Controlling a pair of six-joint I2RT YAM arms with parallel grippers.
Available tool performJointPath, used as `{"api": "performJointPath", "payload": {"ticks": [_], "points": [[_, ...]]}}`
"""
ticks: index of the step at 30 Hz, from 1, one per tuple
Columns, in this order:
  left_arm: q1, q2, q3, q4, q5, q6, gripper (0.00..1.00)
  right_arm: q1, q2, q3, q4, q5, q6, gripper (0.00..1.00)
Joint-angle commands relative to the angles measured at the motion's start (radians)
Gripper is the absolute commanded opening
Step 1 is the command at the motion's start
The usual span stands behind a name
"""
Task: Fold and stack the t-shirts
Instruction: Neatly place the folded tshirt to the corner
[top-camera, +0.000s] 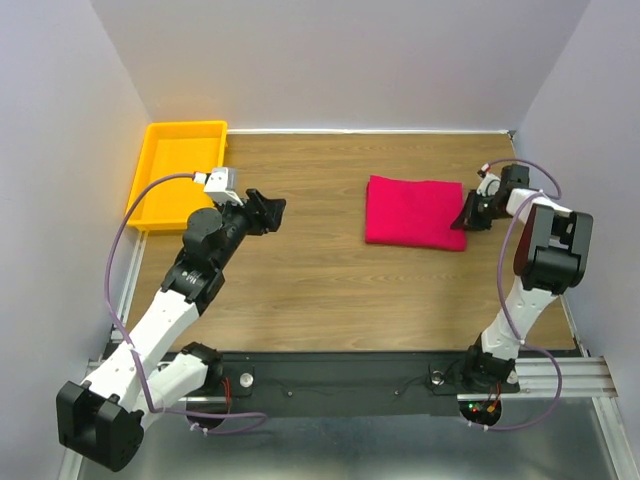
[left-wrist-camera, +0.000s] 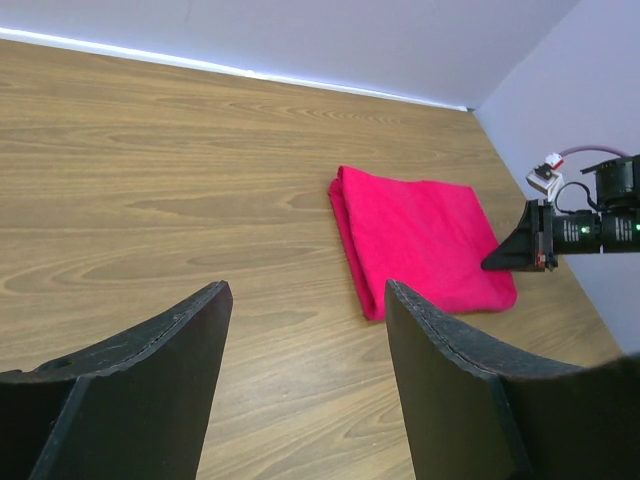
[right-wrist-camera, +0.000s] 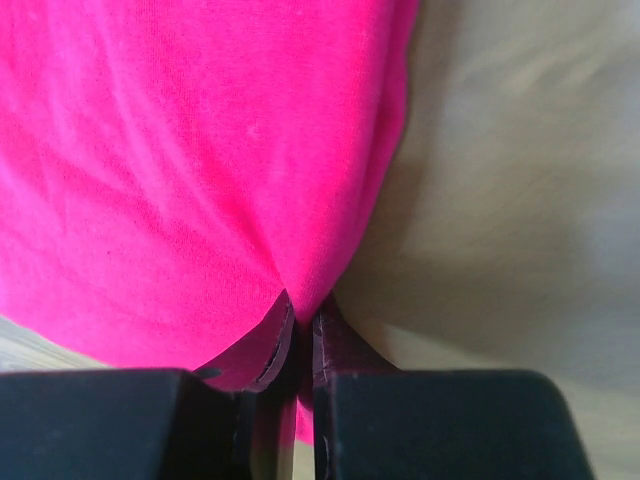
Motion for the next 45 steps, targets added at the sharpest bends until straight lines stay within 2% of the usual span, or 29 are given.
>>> {"api": "performJointPath", "payload": {"ticks": [1, 11, 19, 27, 28, 29, 30, 31, 32, 33, 34, 38, 45], "points": [[0.001, -0.023, -0.023, 0.039, 0.008, 0.006, 0.74, -0.074, 0.089, 0.156, -0.138, 0.031, -0.278, 0.00], [0.001, 0.003, -0.051, 0.073, 0.038, 0.003, 0.74, -0.207, 0.272, 0.473, -0.284, 0.035, -0.479, 0.00], [0.001, 0.022, -0.060, 0.093, 0.071, -0.003, 0.74, -0.249, 0.424, 0.759, -0.358, 0.141, -0.570, 0.01], [0.001, 0.028, -0.071, 0.101, 0.086, -0.010, 0.74, -0.249, 0.493, 0.884, -0.375, 0.224, -0.578, 0.01], [0.001, 0.028, -0.071, 0.100, 0.088, -0.010, 0.74, -0.249, 0.493, 0.884, -0.375, 0.236, -0.579, 0.14], [0.001, 0.028, -0.071, 0.102, 0.089, -0.010, 0.74, -0.249, 0.493, 0.884, -0.375, 0.236, -0.581, 0.14], [0.001, 0.029, -0.069, 0.104, 0.091, -0.010, 0.74, -0.249, 0.483, 0.880, -0.375, 0.232, -0.582, 0.29], [0.001, 0.029, -0.069, 0.105, 0.091, -0.008, 0.74, -0.249, 0.473, 0.875, -0.375, 0.229, -0.585, 0.36], [0.001, 0.029, -0.065, 0.105, 0.092, -0.006, 0.74, -0.249, 0.463, 0.870, -0.373, 0.216, -0.592, 0.51], [0.003, 0.031, -0.062, 0.105, 0.094, -0.005, 0.74, -0.249, 0.444, 0.869, -0.375, 0.210, -0.592, 0.53], [0.001, 0.034, -0.056, 0.105, 0.094, 0.000, 0.74, -0.249, 0.430, 0.867, -0.373, 0.198, -0.595, 0.59], [0.001, 0.035, -0.043, 0.102, 0.095, 0.004, 0.74, -0.247, 0.383, 0.879, -0.375, 0.192, -0.593, 0.64], [0.001, 0.016, -0.040, 0.099, 0.089, 0.003, 0.74, -0.227, 0.298, 0.832, -0.372, 0.224, -0.621, 0.65]]}}
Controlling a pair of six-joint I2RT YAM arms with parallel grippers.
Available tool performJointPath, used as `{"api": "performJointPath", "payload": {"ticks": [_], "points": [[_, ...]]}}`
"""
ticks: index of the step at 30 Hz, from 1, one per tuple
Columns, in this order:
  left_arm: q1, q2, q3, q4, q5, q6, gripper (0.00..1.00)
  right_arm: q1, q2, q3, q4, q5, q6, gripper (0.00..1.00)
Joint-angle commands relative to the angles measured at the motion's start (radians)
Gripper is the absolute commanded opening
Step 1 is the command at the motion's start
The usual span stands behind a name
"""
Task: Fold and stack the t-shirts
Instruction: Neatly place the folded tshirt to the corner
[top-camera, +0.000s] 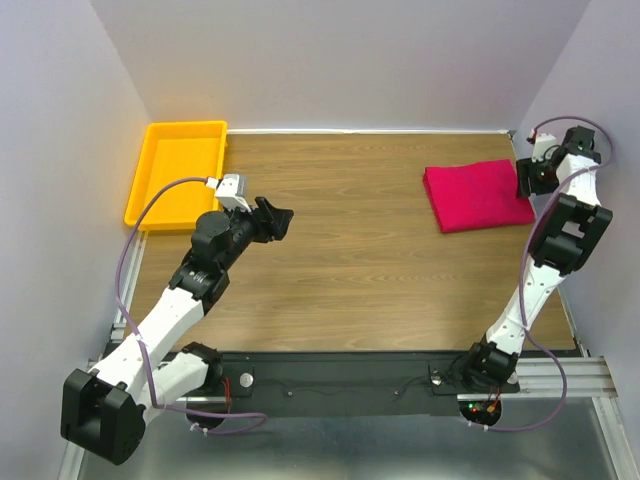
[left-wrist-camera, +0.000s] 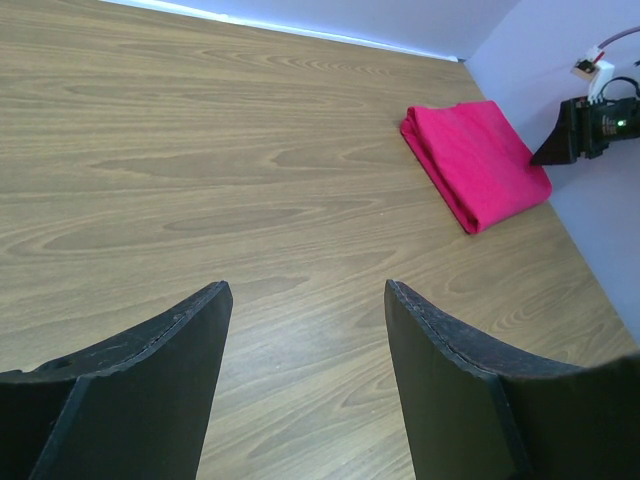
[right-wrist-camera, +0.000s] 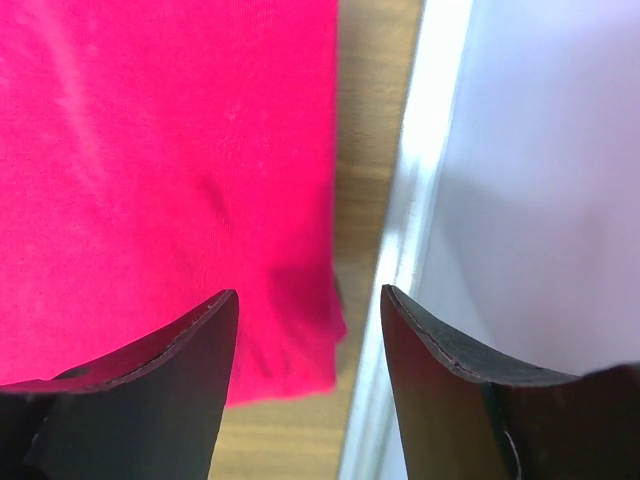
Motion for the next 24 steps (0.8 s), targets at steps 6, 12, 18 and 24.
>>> {"api": "performJointPath", "payload": {"ticks": [6, 12, 18, 24], "points": [[0.001, -0.068, 0.058, -0.018, -0.067, 0.071, 0.74, 0.022, -0.184, -0.054, 0.020, 0.077, -0.022, 0.60], [0.004, -0.143, 0.074, -0.055, -0.156, 0.114, 0.88, 0.043, -0.307, -0.200, 0.034, 0.065, -0.011, 0.41], [0.006, -0.146, 0.112, -0.090, -0.152, 0.118, 0.94, 0.043, -0.511, -0.442, 0.107, -0.062, 0.038, 0.40], [0.009, -0.145, 0.146, -0.192, -0.168, 0.138, 0.96, 0.043, -0.779, -0.667, 0.163, -0.196, 0.081, 0.45]]}}
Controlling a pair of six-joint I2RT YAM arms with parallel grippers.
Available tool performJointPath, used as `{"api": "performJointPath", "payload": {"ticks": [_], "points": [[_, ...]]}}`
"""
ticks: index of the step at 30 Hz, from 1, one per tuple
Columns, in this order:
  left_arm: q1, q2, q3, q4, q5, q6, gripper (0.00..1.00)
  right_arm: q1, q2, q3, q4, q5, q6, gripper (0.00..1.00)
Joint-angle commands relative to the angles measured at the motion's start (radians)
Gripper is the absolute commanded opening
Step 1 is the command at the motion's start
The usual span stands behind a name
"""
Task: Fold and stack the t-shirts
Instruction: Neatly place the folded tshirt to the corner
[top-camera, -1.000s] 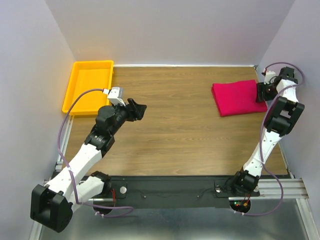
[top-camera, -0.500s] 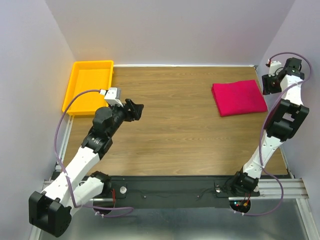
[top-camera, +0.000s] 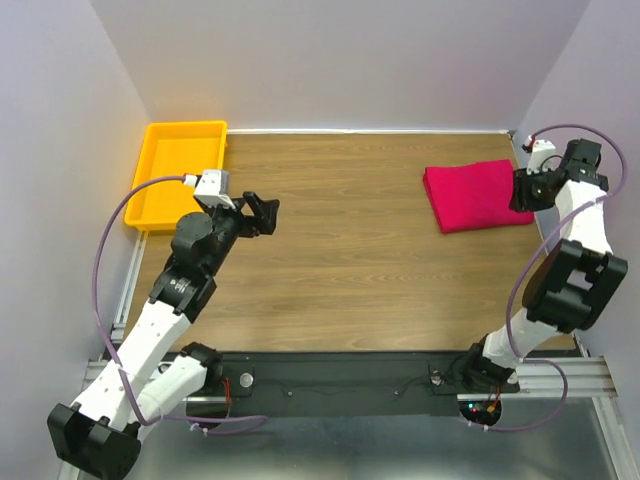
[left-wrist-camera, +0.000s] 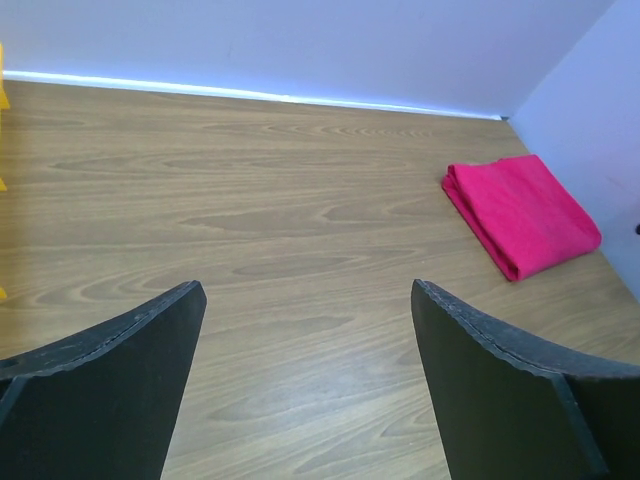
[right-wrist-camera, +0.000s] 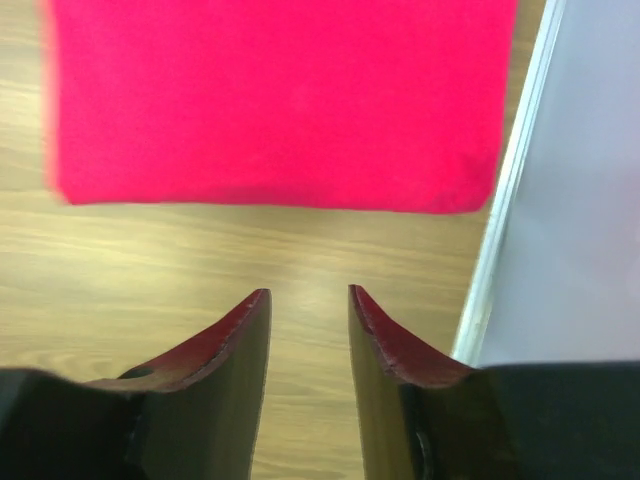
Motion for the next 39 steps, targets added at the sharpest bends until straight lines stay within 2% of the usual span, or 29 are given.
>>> {"api": "performJointPath", "payload": {"ticks": [1, 11, 14, 18, 19, 22, 25, 33, 39], "points": [[0.010, -0.031, 0.044, -0.051, -0.034, 0.026, 0.96, 0.002, -0.196, -0.095, 0.110, -0.122, 0.053, 0.47], [0.013, -0.102, 0.055, -0.135, -0.059, -0.019, 0.98, 0.002, -0.475, -0.289, 0.127, -0.191, 0.162, 0.60], [0.013, -0.091, 0.091, -0.189, -0.031, -0.011, 0.98, 0.002, -0.561, -0.350, 0.137, -0.180, 0.172, 0.68], [0.015, -0.120, 0.085, -0.216, -0.025, -0.016, 0.98, 0.002, -0.671, -0.401, 0.172, -0.093, 0.207, 0.89], [0.013, -0.131, 0.079, -0.219, -0.029, -0.020, 0.98, 0.002, -0.694, -0.411, 0.181, -0.073, 0.218, 0.99], [0.013, -0.174, 0.039, -0.233, -0.058, -0.040, 0.98, 0.002, -0.774, -0.451, 0.216, 0.010, 0.276, 1.00], [0.015, -0.203, 0.012, -0.247, -0.095, -0.047, 0.98, 0.002, -0.825, -0.499, 0.264, 0.131, 0.405, 1.00], [0.013, -0.191, 0.035, -0.273, -0.150, 0.016, 0.98, 0.002, -0.871, -0.554, 0.285, 0.237, 0.595, 1.00], [0.013, -0.189, 0.030, -0.266, -0.172, 0.039, 0.99, 0.002, -0.865, -0.557, 0.290, 0.335, 0.646, 1.00]]}}
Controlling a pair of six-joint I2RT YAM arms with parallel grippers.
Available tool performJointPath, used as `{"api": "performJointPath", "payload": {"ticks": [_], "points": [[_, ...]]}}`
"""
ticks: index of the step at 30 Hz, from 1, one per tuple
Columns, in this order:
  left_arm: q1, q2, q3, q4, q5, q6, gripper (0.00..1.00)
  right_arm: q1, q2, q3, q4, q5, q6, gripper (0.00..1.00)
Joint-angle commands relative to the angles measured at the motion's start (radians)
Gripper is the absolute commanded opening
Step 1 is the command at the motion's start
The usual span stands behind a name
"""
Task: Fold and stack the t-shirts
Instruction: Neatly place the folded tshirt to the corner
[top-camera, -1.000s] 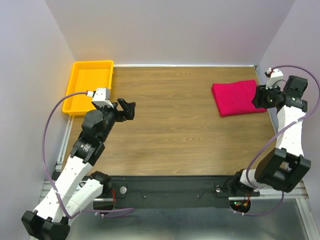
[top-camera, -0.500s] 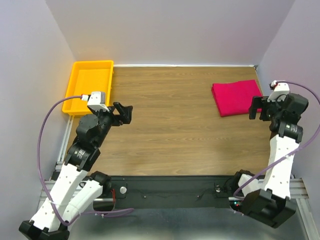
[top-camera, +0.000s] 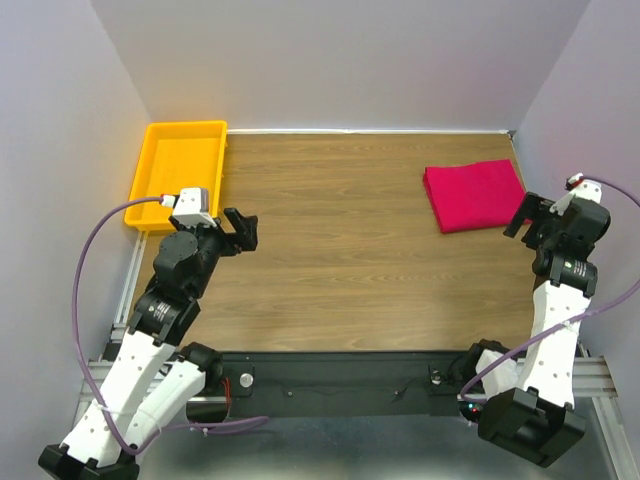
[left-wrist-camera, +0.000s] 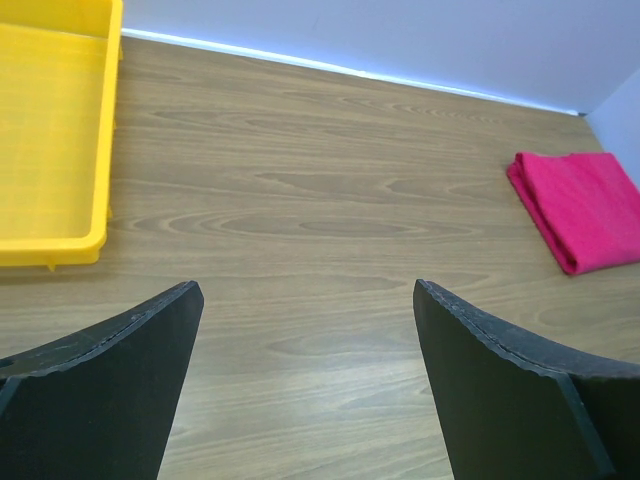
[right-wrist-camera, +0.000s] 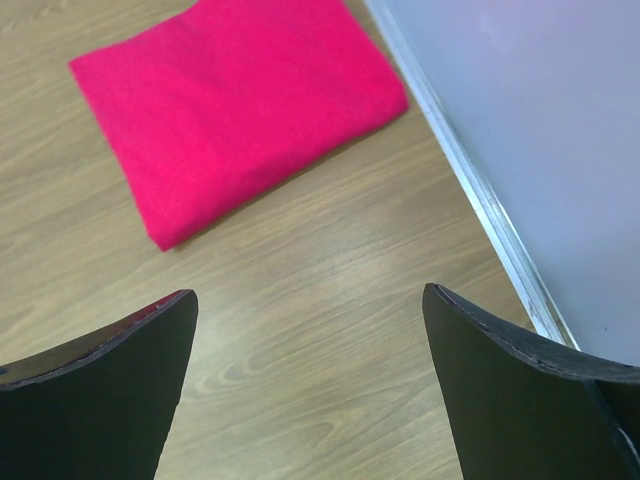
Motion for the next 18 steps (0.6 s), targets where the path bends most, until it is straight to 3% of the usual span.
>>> {"api": "performJointPath", "payload": {"ticks": [1, 18], "points": [[0.005, -0.004, 0.015, 0.033, -0.034, 0.033, 0.98, 0.002, -0.016, 0.008, 0.066, 0.095, 0.064, 1.00], [0.005, -0.007, -0.027, 0.068, -0.022, 0.013, 0.98, 0.002, -0.078, -0.060, 0.094, 0.101, 0.039, 1.00]]}}
